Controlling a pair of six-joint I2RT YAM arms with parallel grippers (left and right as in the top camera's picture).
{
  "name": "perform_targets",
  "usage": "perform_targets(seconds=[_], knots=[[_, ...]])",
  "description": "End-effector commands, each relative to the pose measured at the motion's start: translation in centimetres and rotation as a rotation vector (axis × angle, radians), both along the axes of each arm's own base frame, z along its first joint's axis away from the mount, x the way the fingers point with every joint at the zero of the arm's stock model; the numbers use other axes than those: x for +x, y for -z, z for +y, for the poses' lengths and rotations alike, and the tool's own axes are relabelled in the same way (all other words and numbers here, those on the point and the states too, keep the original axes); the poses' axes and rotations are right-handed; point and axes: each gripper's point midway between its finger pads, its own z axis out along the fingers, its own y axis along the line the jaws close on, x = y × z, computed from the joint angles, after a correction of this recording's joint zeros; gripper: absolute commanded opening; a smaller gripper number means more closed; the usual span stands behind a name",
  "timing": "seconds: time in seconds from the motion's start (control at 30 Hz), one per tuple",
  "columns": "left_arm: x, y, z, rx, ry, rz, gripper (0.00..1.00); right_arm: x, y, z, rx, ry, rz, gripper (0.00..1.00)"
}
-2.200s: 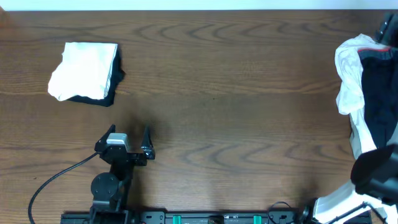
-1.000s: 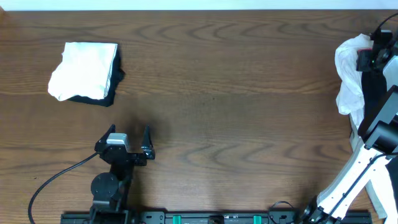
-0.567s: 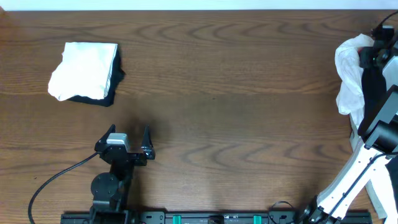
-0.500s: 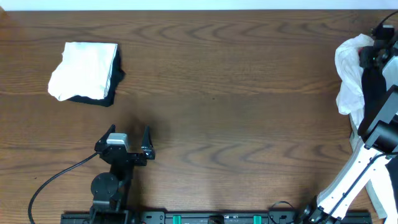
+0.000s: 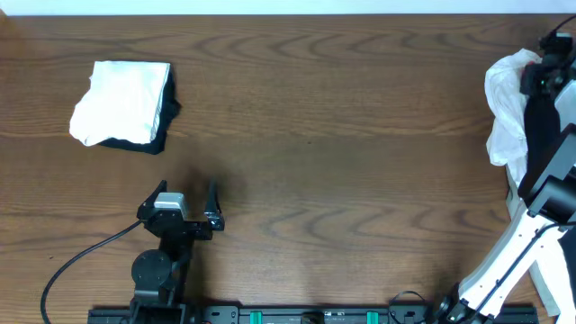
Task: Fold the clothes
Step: 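Grasp the leggings waistband and drag it left toward the left gripper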
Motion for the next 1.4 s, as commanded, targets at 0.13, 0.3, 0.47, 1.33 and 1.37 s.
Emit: perform_targets(seconds=[0.13, 0.3, 0.47, 1.33, 1.37], knots=[[-0.1, 1.5, -0.2, 0.019, 0.013, 0.04, 0.98, 0.6, -16.2, 7.2, 0.019, -0.125, -0.224, 0.01], [-0.1, 1.5, -0.2, 0.019, 0.013, 0.039, 0.98, -0.2, -21.5, 16.4, 0.155, -0.256, -0.272, 0.01], [-0.1, 1.5, -0.2, 0.019, 0.013, 0.04, 0.98, -0.7, -22.3, 27.6, 0.272, -0.419, -0.231, 0.01], [-0.1, 1.5, -0.2, 0.019, 0.012, 0.04, 0.98, -21.1, -9.9, 76.3, 0.265, -1.154, 0.033, 0.01], [-0.1, 1.5, -0.2, 0.019, 0.013, 0.04, 0.98, -21.4, -9.7, 76.3, 0.261, -1.158, 0.045, 0.01]])
